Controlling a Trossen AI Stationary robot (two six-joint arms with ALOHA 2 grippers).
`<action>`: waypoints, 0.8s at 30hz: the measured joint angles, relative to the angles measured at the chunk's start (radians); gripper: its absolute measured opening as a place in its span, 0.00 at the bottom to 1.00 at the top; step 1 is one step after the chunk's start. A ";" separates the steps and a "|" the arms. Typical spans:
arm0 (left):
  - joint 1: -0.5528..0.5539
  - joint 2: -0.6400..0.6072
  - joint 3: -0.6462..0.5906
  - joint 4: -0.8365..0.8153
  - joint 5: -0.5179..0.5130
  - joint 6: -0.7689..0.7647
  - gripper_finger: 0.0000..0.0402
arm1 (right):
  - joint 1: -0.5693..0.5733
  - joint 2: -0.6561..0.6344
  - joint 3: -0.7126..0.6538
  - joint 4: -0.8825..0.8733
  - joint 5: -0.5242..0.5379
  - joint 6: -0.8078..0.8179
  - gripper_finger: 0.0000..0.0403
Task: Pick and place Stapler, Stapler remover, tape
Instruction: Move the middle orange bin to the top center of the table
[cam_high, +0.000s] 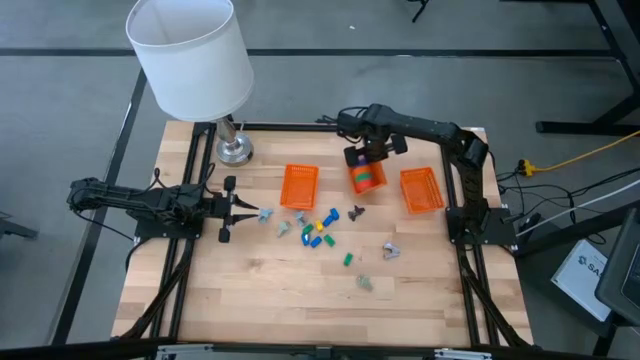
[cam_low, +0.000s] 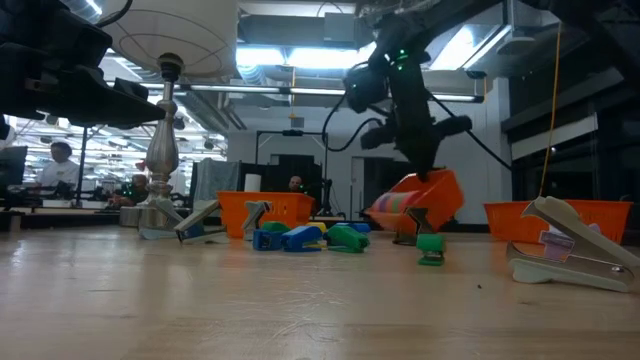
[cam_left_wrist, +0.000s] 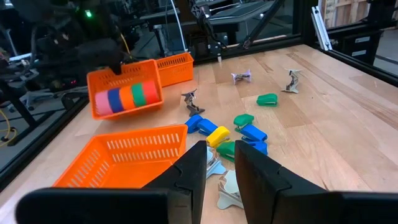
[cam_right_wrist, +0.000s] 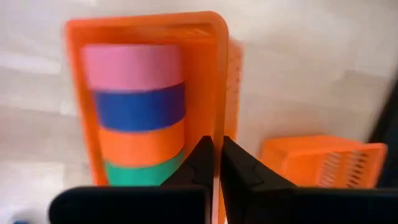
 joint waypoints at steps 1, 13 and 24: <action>0.000 0.000 0.000 0.000 0.000 0.000 0.19 | -0.001 -0.001 -0.014 0.022 -0.018 -0.011 0.02; 0.000 0.000 0.000 0.000 0.000 0.000 0.19 | -0.008 -0.002 -0.145 0.351 -0.122 -0.103 0.02; 0.000 0.000 0.000 0.000 0.000 0.000 0.19 | -0.010 -0.002 -0.146 0.462 -0.108 -0.146 0.20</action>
